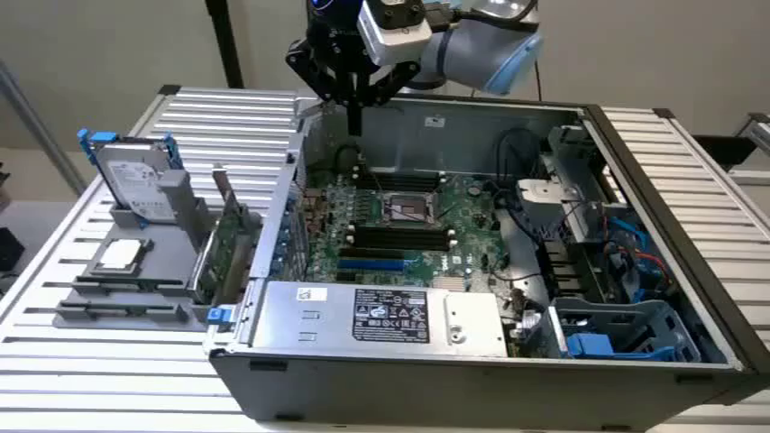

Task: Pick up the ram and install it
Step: 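Reach for the ram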

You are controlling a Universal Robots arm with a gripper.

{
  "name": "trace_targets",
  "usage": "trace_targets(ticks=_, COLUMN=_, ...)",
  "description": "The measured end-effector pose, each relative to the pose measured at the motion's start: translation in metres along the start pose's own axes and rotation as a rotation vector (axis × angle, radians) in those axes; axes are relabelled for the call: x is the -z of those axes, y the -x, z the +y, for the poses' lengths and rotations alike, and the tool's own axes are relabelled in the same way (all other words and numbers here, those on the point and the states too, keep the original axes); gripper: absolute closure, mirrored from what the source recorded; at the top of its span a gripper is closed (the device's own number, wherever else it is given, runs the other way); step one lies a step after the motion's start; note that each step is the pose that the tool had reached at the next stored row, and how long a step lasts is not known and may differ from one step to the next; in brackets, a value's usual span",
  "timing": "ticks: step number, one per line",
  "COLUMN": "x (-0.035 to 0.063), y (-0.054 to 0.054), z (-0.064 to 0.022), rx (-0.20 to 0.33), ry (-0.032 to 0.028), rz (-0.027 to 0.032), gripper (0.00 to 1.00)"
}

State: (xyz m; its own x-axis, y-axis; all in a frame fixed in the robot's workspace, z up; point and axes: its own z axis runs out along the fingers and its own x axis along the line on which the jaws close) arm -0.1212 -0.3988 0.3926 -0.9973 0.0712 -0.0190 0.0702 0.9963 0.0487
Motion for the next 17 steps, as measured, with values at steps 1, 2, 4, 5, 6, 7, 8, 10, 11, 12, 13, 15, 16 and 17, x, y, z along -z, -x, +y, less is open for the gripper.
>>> trace_targets(ticks=1, x=0.0, y=0.0, z=0.0, rx=0.0, ry=0.0, rz=0.0, gripper=1.0)
trace_targets(ticks=2, x=0.0, y=0.0, z=0.0, rx=0.0, ry=0.0, rz=0.0, gripper=1.0)
trace_targets(ticks=4, x=0.0, y=0.0, z=0.0, rx=0.0, ry=0.0, rz=0.0, gripper=1.0)
trace_targets(ticks=5, x=0.0, y=0.0, z=0.0, rx=0.0, ry=0.0, rz=0.0, gripper=1.0)
trace_targets(ticks=6, x=0.0, y=0.0, z=0.0, rx=0.0, ry=0.0, rz=0.0, gripper=1.0)
trace_targets(ticks=7, x=0.0, y=0.0, z=0.0, rx=0.0, ry=0.0, rz=0.0, gripper=1.0)
trace_targets(ticks=8, x=0.0, y=0.0, z=0.0, rx=0.0, ry=0.0, rz=0.0, gripper=1.0)
trace_targets(ticks=10, x=0.0, y=0.0, z=0.0, rx=0.0, ry=0.0, rz=0.0, gripper=1.0)
trace_targets(ticks=11, x=0.0, y=0.0, z=0.0, rx=0.0, ry=0.0, rz=0.0, gripper=1.0)
trace_targets(ticks=12, x=0.0, y=0.0, z=0.0, rx=0.0, ry=0.0, rz=0.0, gripper=1.0)
trace_targets(ticks=13, x=0.0, y=0.0, z=0.0, rx=0.0, ry=0.0, rz=0.0, gripper=1.0)
trace_targets(ticks=15, x=0.0001, y=0.0, z=-0.0004, rx=0.0, ry=-0.0001, rz=0.0, gripper=1.0)
trace_targets(ticks=16, x=0.0003, y=-0.0001, z=-0.0017, rx=0.0, ry=-0.0003, rz=0.0003, gripper=1.0)
trace_targets(ticks=17, x=0.0003, y=-0.0007, z=-0.0041, rx=0.0, ry=0.0001, rz=0.0001, gripper=1.0)
